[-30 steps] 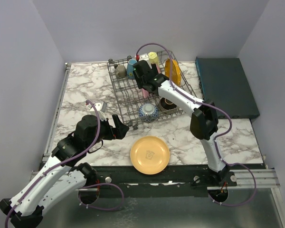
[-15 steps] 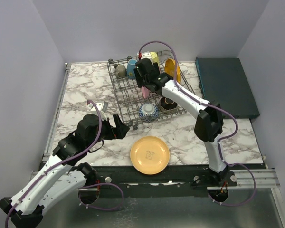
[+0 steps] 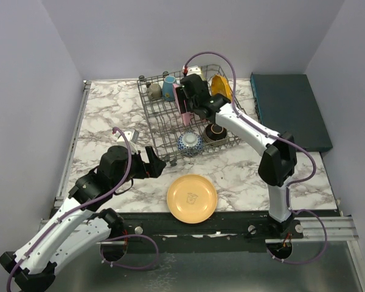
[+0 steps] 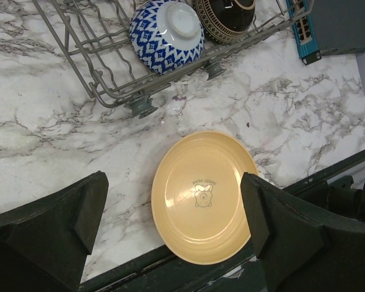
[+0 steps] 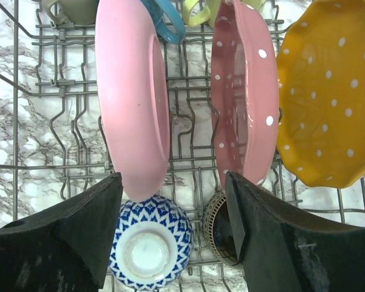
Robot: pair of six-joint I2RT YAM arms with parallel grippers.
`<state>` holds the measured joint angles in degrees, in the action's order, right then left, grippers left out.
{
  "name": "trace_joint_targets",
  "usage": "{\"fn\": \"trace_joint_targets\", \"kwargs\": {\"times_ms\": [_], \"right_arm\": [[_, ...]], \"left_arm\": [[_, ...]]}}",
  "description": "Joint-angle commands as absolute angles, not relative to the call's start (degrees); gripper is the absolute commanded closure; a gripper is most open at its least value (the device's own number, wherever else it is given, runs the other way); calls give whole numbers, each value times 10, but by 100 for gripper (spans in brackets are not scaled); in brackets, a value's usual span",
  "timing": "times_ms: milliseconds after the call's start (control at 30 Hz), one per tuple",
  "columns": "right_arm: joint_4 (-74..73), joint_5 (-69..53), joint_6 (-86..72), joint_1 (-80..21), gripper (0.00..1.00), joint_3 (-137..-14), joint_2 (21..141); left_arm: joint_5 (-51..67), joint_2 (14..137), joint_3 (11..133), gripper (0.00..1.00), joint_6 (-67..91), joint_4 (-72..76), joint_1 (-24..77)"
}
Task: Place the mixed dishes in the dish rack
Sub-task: Pick up the plate at the center of the board.
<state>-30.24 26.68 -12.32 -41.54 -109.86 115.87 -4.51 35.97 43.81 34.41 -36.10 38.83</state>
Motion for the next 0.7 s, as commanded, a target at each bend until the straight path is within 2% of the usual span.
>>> {"fn": "trace_joint_targets", "kwargs": {"times_ms": [0, 367, 667], "right_arm": [[-282, 238, -139, -412, 26, -1070, 1118], [-272, 196, -160, -412, 26, -988, 1041], [-261, 168, -179, -412, 26, -853, 906]], "left_arm": [[-38, 364, 436, 1, 338, -352, 385], [-29, 375, 433, 1, 340, -352, 385], [6, 396, 437, 1, 372, -364, 387]]}}
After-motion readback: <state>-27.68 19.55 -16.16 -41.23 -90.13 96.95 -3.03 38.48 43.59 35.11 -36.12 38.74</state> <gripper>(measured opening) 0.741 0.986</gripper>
